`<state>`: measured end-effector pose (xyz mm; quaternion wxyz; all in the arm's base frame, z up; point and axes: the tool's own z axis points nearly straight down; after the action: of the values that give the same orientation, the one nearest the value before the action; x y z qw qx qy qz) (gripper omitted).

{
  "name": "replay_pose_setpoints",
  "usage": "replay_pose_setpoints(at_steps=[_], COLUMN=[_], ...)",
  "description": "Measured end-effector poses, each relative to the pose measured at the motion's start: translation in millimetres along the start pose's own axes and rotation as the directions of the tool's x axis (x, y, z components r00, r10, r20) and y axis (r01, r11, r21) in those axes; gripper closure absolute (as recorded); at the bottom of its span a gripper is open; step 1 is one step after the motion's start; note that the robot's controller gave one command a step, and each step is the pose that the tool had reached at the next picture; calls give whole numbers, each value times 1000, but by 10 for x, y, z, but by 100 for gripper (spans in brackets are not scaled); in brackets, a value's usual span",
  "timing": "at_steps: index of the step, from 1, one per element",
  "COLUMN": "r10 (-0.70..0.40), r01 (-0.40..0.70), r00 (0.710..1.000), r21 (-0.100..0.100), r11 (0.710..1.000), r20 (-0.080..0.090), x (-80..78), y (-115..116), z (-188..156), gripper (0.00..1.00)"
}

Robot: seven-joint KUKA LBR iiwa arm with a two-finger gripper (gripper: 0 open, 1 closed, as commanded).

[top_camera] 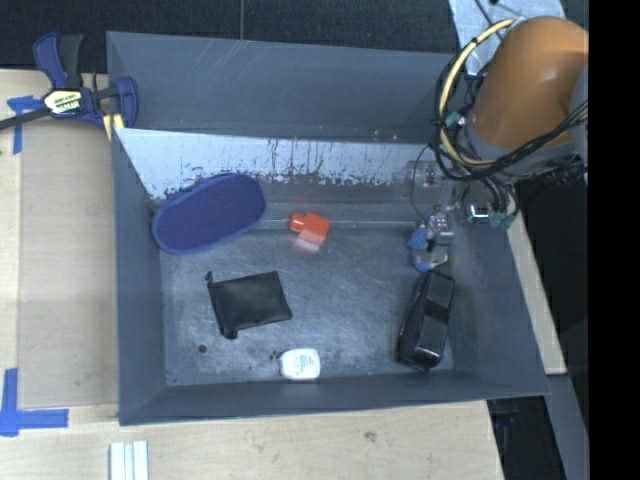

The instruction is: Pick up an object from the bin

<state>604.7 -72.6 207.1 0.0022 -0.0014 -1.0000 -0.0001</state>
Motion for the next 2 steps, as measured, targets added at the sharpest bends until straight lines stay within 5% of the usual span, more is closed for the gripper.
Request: replay_pose_setpoints(at_steps=[1, 2], r10=[-455, -882], r01=[455, 882], r00=[891, 471], r21=[2, 3], r11=[891, 471], r20=[13, 2], x=[415, 851], y=[-363, -540], z=[1032, 1075], gripper=[0, 0])
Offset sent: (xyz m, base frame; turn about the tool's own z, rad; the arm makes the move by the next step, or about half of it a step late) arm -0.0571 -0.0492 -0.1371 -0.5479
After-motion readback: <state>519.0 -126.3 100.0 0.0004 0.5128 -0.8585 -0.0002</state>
